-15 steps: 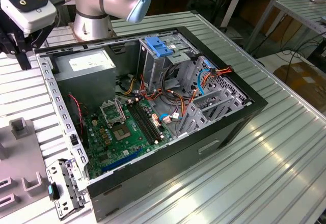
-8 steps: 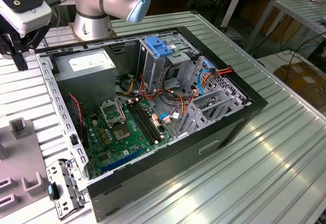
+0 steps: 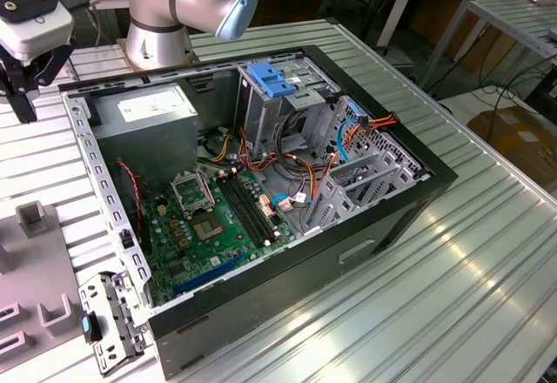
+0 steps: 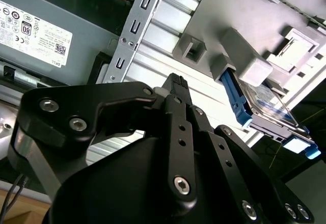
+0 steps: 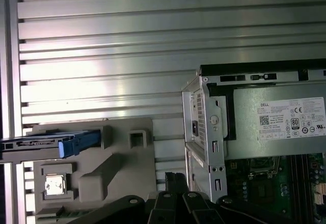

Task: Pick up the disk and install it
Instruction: 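Reach for the disk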

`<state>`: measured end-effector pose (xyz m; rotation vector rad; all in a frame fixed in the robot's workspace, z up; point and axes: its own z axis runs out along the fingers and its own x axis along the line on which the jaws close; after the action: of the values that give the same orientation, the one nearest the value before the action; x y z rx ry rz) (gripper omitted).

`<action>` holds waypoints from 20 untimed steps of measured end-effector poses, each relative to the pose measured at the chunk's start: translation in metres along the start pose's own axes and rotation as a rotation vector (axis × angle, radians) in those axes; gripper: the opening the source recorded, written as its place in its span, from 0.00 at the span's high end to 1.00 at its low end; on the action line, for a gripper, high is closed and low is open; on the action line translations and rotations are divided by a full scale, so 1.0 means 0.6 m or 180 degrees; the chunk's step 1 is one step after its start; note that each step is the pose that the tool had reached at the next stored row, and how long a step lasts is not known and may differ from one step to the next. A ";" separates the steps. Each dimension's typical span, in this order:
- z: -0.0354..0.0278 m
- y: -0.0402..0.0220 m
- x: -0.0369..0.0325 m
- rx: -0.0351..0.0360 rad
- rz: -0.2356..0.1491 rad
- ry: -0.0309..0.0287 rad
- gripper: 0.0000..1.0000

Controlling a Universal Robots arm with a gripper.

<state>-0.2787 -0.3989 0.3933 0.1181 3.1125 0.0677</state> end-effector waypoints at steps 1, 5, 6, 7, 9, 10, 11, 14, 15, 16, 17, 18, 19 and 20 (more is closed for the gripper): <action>0.000 0.000 0.001 0.0000 0.0000 0.0000 0.89; 0.000 -0.001 0.007 0.0000 0.0000 0.0000 0.89; 0.000 -0.001 0.009 0.0000 0.0000 0.0000 0.89; 0.000 -0.001 0.010 0.0000 0.0000 0.0000 0.89; 0.000 -0.001 0.013 0.0000 0.0000 0.0000 0.89; 0.000 -0.001 0.014 0.0000 0.0000 0.0000 0.89; 0.000 -0.001 0.016 0.0000 0.0000 0.0000 0.89; -0.001 -0.001 0.019 0.0000 0.0000 0.0000 0.89; -0.001 -0.002 0.021 0.0000 0.0000 0.0000 0.89; -0.001 -0.002 0.022 0.0000 0.0000 0.0000 0.89; -0.001 -0.002 0.023 0.0000 0.0000 0.0000 0.89; -0.001 -0.002 0.025 0.0000 0.0000 0.0000 0.89; -0.001 -0.002 0.028 0.0000 0.0000 0.0000 0.89; -0.001 -0.002 0.030 0.0000 0.0000 0.0000 0.89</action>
<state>-0.2968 -0.3989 0.3933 0.1180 3.1125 0.0677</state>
